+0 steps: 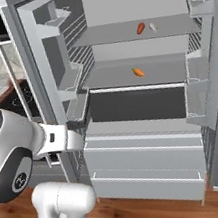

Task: Place one carrot and one fish in each tupperware on the nearby counter, to pack two identical lunches.

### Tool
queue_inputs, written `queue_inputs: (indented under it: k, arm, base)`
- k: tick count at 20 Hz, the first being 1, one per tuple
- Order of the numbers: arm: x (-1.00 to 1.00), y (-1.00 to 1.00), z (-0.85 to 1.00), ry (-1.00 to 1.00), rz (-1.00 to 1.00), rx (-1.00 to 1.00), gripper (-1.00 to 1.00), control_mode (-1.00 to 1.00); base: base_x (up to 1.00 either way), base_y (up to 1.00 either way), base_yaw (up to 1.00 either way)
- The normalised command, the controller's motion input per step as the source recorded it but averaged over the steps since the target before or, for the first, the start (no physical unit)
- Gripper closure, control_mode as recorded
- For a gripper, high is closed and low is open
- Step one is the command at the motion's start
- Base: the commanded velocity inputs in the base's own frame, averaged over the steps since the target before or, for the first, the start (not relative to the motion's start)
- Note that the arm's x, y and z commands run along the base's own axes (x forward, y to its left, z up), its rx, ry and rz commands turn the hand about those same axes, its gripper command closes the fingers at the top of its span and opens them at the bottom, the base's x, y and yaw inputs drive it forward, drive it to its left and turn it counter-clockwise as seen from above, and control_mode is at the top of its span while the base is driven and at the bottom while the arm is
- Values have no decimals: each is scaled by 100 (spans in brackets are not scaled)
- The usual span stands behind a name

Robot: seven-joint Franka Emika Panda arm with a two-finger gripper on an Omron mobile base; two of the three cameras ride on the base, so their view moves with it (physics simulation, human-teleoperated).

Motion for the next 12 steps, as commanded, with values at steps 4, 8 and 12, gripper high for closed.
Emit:
queue_inputs:
  k: [4,8,12]
  arm:
    - [0,0,0,0,0,0,-100,100]
    - [0,0,0,0,0,0,-100,100]
    - [0,0,0,0,0,0,-100,100]
  base:
    - [1,-49,0]
    - [13,-26,0]
    - [19,-24,0]
